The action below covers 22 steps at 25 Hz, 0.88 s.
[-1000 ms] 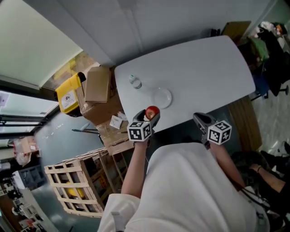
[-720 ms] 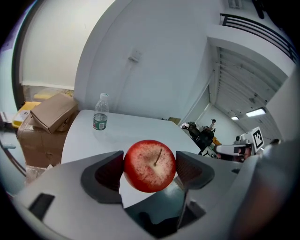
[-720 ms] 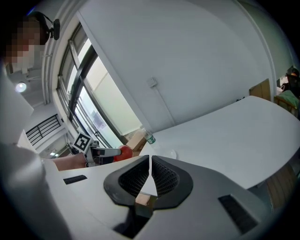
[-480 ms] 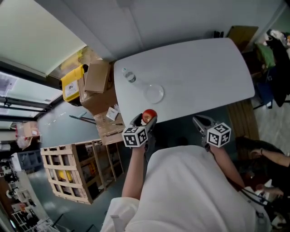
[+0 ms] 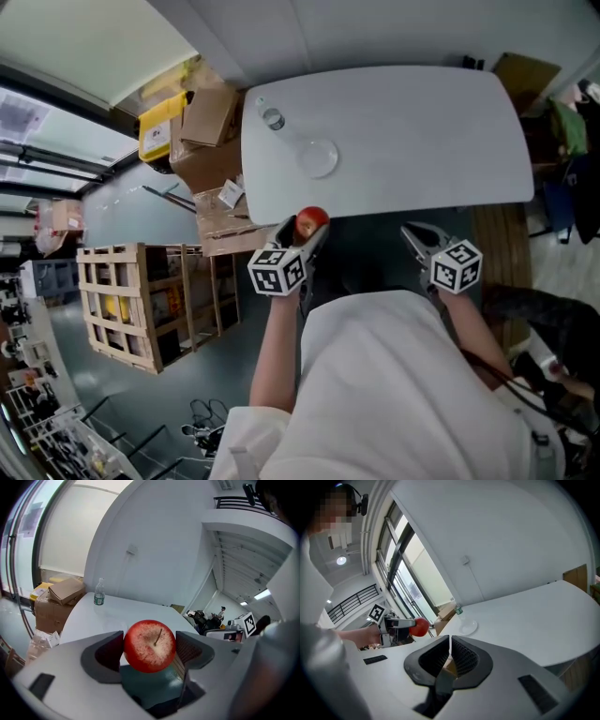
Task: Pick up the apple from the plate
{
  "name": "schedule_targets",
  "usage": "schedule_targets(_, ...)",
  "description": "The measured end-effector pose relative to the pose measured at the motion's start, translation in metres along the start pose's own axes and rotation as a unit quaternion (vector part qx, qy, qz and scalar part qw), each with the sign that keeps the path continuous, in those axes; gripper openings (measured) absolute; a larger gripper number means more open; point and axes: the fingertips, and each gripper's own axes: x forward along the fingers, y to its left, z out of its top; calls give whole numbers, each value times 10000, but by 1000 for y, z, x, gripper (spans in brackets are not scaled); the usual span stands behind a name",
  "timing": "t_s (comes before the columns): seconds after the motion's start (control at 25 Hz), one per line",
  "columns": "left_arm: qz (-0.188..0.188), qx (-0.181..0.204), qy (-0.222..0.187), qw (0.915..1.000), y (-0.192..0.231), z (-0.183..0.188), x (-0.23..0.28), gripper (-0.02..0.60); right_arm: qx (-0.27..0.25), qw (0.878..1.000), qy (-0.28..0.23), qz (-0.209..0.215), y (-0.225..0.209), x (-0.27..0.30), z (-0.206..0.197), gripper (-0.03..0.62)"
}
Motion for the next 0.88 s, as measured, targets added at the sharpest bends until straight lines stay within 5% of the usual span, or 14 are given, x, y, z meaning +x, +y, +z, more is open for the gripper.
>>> schedule_targets(0.4,114,-33,-170,9998,2,-22,-55,350,-297,9986,-6,444,48,16,-4,38)
schedule_targets(0.88,-113,143,-110,9998,28,-36,-106,350,-166,9993,-313,155,93,39,-6,37)
